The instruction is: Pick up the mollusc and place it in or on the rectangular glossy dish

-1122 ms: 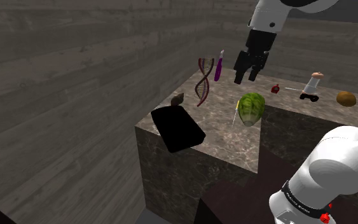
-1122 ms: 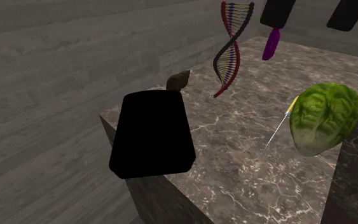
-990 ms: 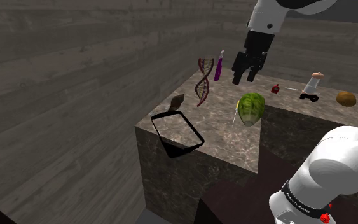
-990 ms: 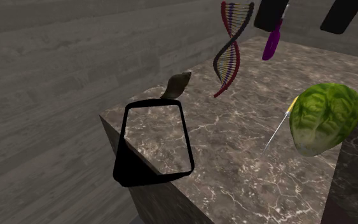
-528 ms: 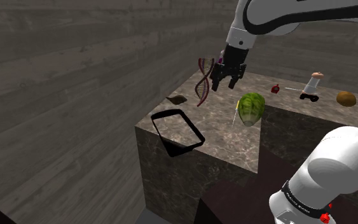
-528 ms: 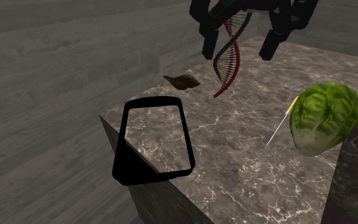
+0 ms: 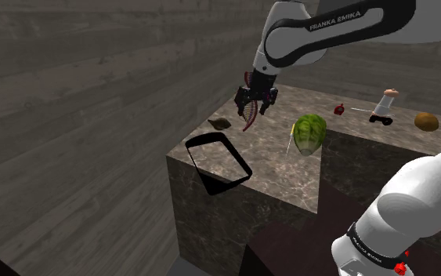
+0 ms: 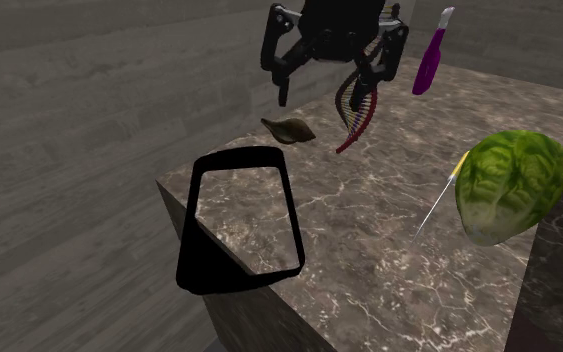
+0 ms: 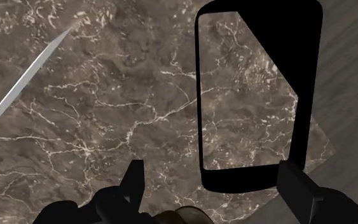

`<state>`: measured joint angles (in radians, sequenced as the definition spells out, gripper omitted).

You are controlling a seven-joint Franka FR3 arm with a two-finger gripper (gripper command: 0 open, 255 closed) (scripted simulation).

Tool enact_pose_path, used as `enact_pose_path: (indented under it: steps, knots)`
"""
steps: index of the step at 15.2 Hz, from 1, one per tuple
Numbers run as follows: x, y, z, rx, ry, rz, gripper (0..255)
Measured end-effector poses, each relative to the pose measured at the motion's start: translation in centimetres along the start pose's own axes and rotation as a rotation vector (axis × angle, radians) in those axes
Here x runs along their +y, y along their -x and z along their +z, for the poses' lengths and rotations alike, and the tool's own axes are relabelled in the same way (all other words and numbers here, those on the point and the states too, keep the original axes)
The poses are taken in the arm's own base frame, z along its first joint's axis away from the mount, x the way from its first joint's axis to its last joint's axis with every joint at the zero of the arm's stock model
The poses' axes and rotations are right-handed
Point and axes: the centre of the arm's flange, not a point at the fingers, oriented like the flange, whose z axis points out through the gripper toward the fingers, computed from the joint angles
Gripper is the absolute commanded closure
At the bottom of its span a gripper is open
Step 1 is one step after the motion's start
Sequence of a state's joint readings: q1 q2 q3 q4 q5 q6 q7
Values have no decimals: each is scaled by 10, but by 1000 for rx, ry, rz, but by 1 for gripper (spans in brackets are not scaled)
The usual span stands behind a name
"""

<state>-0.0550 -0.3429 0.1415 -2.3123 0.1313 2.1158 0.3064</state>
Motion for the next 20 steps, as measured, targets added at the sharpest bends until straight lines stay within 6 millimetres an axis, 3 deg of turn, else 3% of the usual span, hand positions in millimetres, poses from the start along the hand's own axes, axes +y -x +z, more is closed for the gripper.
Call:
enact_pose_path:
  steps: [7,16,20]
  knots:
    - [-21,-64,59,64,6,126,0]
    - [-25,-149,122,144,13,283,0]
    - [-25,-158,142,150,14,296,0]
